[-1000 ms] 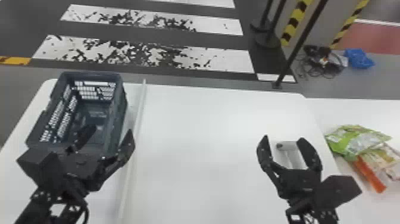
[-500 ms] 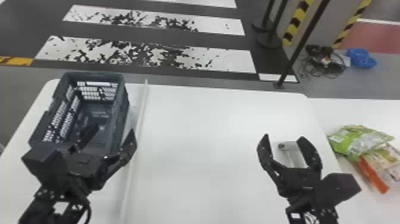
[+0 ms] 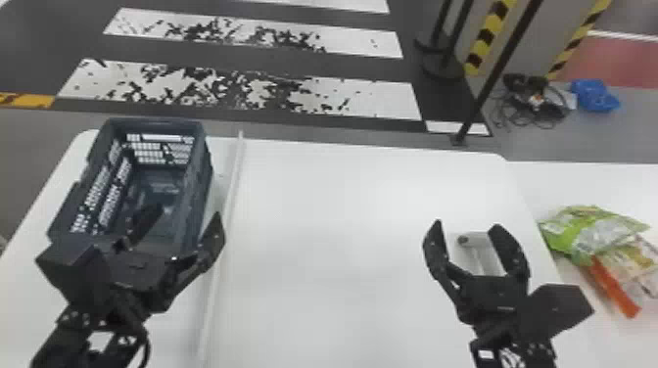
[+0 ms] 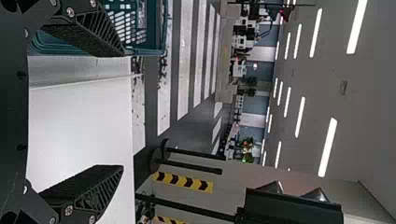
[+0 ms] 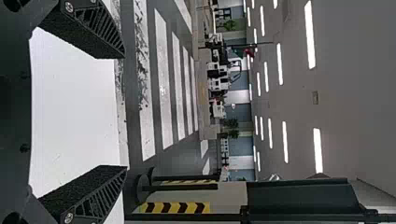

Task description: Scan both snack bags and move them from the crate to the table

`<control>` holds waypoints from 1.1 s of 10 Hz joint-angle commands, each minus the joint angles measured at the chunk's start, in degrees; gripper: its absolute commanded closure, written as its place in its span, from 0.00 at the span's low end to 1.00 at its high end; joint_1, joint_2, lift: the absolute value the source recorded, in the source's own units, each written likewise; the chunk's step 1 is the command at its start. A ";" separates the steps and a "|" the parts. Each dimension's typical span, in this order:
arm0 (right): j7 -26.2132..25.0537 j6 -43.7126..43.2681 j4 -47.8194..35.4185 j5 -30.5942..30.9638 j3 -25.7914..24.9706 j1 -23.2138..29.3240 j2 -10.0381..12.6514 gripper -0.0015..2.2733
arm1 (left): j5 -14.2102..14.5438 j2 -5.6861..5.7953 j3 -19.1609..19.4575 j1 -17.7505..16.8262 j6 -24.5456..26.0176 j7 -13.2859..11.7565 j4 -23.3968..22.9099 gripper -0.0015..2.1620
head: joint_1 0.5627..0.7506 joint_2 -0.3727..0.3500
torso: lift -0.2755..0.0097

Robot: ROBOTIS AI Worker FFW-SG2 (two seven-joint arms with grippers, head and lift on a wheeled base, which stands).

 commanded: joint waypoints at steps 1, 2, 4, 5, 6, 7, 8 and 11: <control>0.02 0.00 0.00 0.00 -0.01 0.00 0.10 0.04 | 0.00 0.00 0.00 0.00 -0.04 0.03 -0.03 0.07 | 0.70 0.36 | 0.84; 0.02 0.00 0.00 0.00 0.07 0.00 0.19 0.04 | 0.09 0.00 0.00 0.00 -0.04 0.03 0.06 0.07 | 0.70 0.36 | 0.84; 0.02 0.00 0.00 0.00 0.07 0.00 0.10 0.04 | 0.00 -0.09 0.00 0.00 -0.04 0.03 -0.03 0.07 | 0.70 0.36 | 0.84; -0.07 0.00 0.00 0.00 0.07 0.00 0.10 0.04 | 0.00 -0.09 0.00 0.09 -0.04 0.03 -0.03 0.07 | 0.70 0.36 | 0.84; 0.02 0.00 0.00 -0.09 0.07 0.00 0.10 0.04 | 0.00 -0.09 0.00 0.09 -0.04 0.12 -0.03 0.07 | 0.70 0.36 | 0.84; 0.02 0.00 0.00 -0.09 -0.01 -0.09 0.10 0.04 | 0.00 -0.09 0.00 0.09 -0.04 0.03 -0.03 0.07 | 0.70 0.36 | 0.84; 0.02 0.00 0.00 -0.09 -0.01 -0.09 0.10 0.04 | 0.00 -0.17 0.00 0.09 -0.04 0.12 -0.03 0.07 | 0.70 0.36 | 0.84; 0.02 0.17 -0.18 -0.35 -0.10 -0.17 -0.08 0.04 | -0.18 -0.26 -0.26 0.09 -0.04 0.21 -0.12 0.07 | 0.70 0.36 | 0.84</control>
